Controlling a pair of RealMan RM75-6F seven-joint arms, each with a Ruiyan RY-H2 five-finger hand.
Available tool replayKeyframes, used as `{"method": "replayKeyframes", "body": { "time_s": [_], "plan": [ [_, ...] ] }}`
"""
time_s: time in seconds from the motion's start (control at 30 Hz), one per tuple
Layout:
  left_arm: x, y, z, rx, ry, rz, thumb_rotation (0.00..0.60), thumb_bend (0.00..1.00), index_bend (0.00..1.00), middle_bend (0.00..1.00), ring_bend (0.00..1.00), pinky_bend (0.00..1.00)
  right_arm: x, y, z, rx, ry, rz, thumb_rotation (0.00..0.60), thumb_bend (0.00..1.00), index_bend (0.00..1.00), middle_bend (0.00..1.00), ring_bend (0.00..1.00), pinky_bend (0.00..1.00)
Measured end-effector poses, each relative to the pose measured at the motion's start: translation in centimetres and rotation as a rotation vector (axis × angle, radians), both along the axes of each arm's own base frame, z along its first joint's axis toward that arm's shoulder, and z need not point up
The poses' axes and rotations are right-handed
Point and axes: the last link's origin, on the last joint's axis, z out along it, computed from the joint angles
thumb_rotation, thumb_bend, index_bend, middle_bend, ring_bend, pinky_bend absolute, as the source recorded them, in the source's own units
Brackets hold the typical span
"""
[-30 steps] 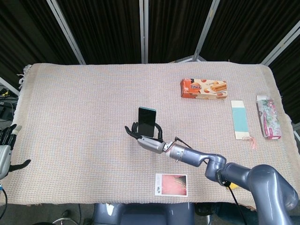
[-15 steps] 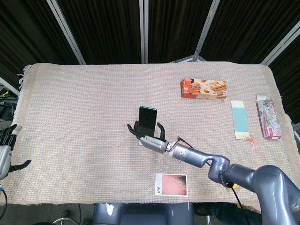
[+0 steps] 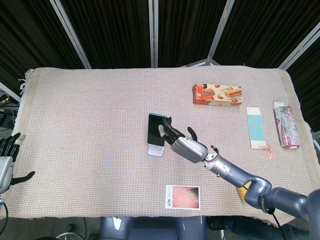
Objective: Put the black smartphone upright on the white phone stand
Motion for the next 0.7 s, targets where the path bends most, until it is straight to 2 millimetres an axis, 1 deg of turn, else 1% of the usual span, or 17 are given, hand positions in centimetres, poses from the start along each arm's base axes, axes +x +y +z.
{"method": "replayKeyframes", "body": {
  "time_s": [0.1,0.17,0.23,0.3,0.33,0.4,0.43,0.53,0.6,0.7],
  "plan": [
    [0.1,-0.2,0.0,0.011,0.014,-0.02,0.6,0.0,0.0,0.0,0.0,0.0,-2.3,0.8,2.5,0.016,-0.143,-0.102,0.6,0.13,0.19,0.26,0.24,0.08],
    [0.1,-0.3,0.1,0.027,0.044,-0.03,0.6,0.0,0.0,0.0,0.0,0.0,-4.0,1.5,4.0,0.039,-0.253,-0.189,0.6,0.11,0.18,0.24,0.22,0.07],
    [0.1,-0.4,0.1,0.045,0.076,-0.039,0.6,0.0,0.0,0.0,0.0,0.0,-5.7,2.2,5.3,0.067,-0.363,-0.274,0.6,0.07,0.16,0.19,0.18,0.07],
    [0.2,-0.5,-0.1,0.064,0.098,-0.049,0.6,0.0,0.0,0.0,0.0,0.0,-7.0,2.9,6.1,0.094,-0.45,-0.338,0.6,0.01,0.12,0.12,0.1,0.03],
    [0.3,-0.6,-0.2,0.067,0.098,-0.052,0.6,0.0,0.0,0.0,0.0,0.0,-7.7,3.3,6.4,0.116,-0.503,-0.376,0.6,0.0,0.1,0.1,0.07,0.02],
    [0.3,-0.8,-0.2,0.066,0.094,-0.055,0.6,0.0,0.0,0.0,0.0,0.0,-8.8,4.0,6.9,0.15,-0.582,-0.431,0.6,0.0,0.04,0.02,0.01,0.0],
    [0.3,-0.9,-0.2,0.067,0.094,-0.058,0.6,0.0,0.0,0.0,0.0,0.0,-9.7,4.6,7.1,0.175,-0.634,-0.468,0.6,0.0,0.02,0.01,0.0,0.0],
    [0.4,-1.1,-0.2,0.064,0.086,-0.065,0.6,0.0,0.0,0.0,0.0,0.0,-11.8,6.5,7.5,0.224,-0.752,-0.556,0.6,0.0,0.0,0.0,0.0,0.0],
    [0.4,-1.2,-0.2,0.061,0.085,-0.065,0.6,0.0,0.0,0.0,0.0,0.0,-12.5,7.2,7.6,0.237,-0.791,-0.587,0.6,0.0,0.0,0.0,0.0,0.0],
    [0.4,-1.3,-0.2,0.056,0.08,-0.068,0.6,0.0,0.0,0.0,0.0,0.0,-14.9,10.0,7.6,0.268,-0.899,-0.686,0.6,0.0,0.0,0.0,0.0,0.0]
  ]
}}
